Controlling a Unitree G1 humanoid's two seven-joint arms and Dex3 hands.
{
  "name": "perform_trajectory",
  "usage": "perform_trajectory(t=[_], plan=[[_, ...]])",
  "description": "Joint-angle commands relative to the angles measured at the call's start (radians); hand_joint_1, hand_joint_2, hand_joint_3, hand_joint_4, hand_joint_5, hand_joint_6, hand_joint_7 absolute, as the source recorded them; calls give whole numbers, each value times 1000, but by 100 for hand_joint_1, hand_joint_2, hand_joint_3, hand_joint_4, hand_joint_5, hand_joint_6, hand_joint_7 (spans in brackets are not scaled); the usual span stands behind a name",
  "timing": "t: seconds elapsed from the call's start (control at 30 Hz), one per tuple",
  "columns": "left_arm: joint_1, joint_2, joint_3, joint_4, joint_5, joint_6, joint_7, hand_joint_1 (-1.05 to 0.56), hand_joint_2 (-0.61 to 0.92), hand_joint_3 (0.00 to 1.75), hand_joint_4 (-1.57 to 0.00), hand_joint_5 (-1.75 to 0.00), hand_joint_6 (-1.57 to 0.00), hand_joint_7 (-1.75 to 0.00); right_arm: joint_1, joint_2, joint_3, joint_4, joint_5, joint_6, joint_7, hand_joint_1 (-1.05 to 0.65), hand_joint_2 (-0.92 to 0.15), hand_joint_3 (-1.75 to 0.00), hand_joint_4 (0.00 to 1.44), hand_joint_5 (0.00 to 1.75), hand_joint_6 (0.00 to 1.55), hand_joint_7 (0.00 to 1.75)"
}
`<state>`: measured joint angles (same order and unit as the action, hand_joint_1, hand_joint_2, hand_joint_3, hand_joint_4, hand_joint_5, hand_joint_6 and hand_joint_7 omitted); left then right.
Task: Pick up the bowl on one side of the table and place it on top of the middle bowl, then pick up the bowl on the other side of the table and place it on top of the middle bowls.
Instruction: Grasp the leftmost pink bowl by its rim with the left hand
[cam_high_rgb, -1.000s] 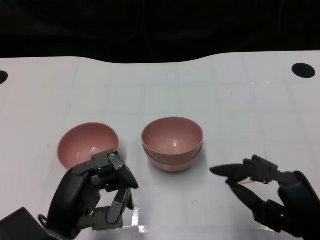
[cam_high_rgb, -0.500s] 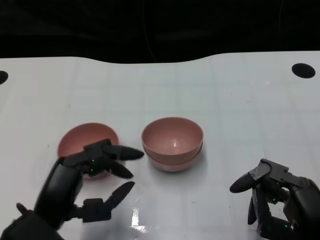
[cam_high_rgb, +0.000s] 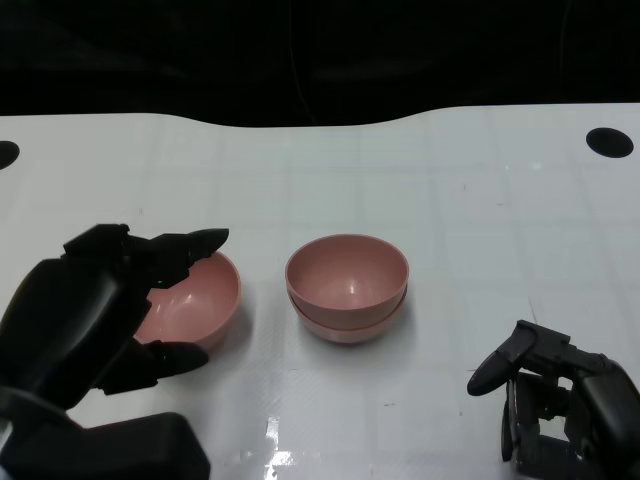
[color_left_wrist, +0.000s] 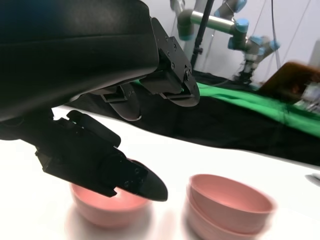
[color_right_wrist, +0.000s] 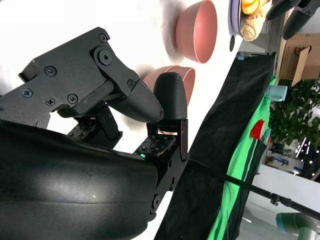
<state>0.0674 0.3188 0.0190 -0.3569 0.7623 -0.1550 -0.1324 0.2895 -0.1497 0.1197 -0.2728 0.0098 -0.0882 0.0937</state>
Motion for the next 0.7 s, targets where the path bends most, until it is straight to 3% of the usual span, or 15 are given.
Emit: perform_trajectory(t=[0.03, 0.27, 0.7], plan=[[-33, 48, -37, 15, 99, 50, -15, -53, 89, 0, -45, -51, -59, -2, -4, 5, -11, -17, 1, 18, 6, -3, -34, -154, 93, 175, 81, 150], [-141, 97, -152, 174, 191, 138, -107, -57, 90, 0, -58, -25, -59, 0, -15, 26, -4, -21, -15, 33, 5, -3, -33, -155, 93, 175, 82, 150], [-361, 98, -353, 570, 229, 192, -117, -56, 92, 3, -67, -19, -59, 0, -9, 45, -2, -30, -26, 50, 13, -3, -33, -155, 93, 175, 81, 149]])
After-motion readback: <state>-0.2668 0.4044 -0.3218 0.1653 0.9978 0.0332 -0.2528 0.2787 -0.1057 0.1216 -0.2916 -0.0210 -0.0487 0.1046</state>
